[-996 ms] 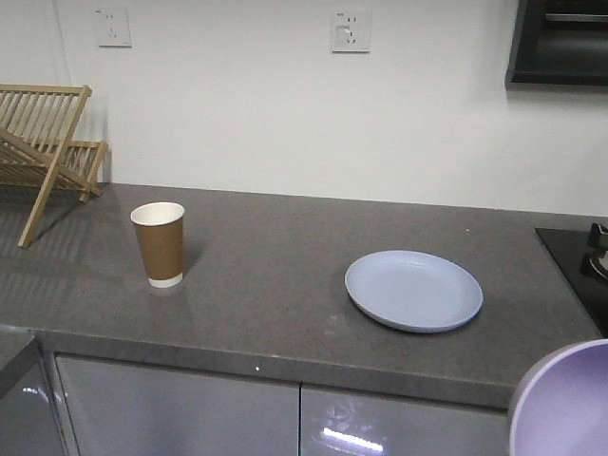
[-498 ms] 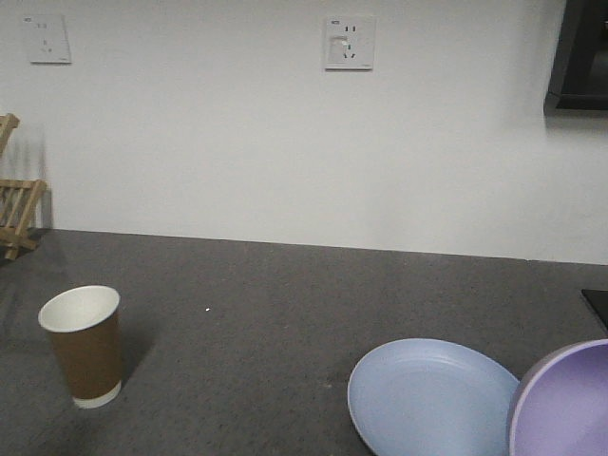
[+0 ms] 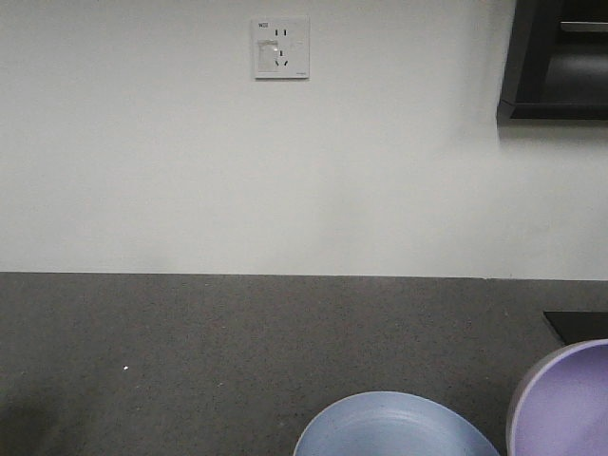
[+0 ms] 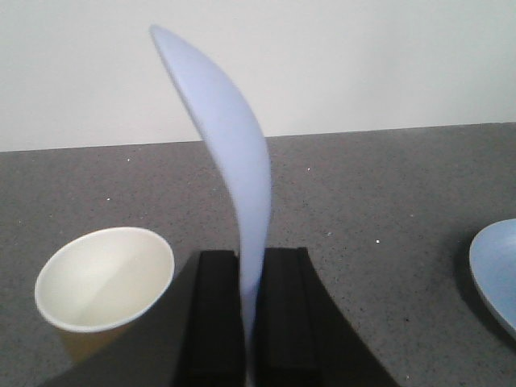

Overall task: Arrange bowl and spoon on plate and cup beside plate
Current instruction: 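Lower the lavender bowl onto the blue plate and release with right gripper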

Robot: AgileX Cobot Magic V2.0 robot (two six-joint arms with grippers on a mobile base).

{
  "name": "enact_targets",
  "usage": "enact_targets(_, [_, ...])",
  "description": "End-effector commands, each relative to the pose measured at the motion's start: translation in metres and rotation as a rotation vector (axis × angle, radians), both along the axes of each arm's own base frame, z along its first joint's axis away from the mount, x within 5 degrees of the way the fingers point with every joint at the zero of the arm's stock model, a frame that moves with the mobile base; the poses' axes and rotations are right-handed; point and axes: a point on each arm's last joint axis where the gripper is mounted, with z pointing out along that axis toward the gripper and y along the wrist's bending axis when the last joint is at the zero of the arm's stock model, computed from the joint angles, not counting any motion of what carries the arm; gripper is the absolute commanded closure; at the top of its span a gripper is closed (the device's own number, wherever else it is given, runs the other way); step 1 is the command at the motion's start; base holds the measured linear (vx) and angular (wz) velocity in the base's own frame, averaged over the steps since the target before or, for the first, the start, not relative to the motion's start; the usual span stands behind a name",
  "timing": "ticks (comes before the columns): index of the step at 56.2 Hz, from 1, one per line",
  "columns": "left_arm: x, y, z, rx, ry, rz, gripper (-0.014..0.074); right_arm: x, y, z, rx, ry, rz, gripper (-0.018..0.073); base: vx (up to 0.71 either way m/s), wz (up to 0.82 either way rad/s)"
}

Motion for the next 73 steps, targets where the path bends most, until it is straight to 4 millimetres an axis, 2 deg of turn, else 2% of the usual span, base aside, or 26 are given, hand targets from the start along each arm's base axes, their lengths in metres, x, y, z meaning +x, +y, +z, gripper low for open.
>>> enact_targets(1, [0.001,-0.001,0.016,-0.029,-0.103,-0.003,0.0603,0.001,-0.002,0.017,0.007,-0.113,-0.026,0.0568,0.14,-0.15])
enact_targets(63, [0.001,-0.001,0.016,-0.029,-0.103,-0.003,0.0603,0.002,-0.002,0.018,0.020,-0.127,-0.029,0.0568,0.02,-0.02])
enact_targets(68, [0.001,-0.001,0.016,-0.029,-0.107,-0.002,0.0603,0.006,0.000,0.015,0.106,-0.085,-0.027,0.0568,0.00,0.00])
enact_targets(73, [0.001,-0.001,0.016,-0.029,-0.107,-0.002,0.0603,0.021,0.004,0.003,0.153,0.028,0.000,0.0568,0.00,0.00])
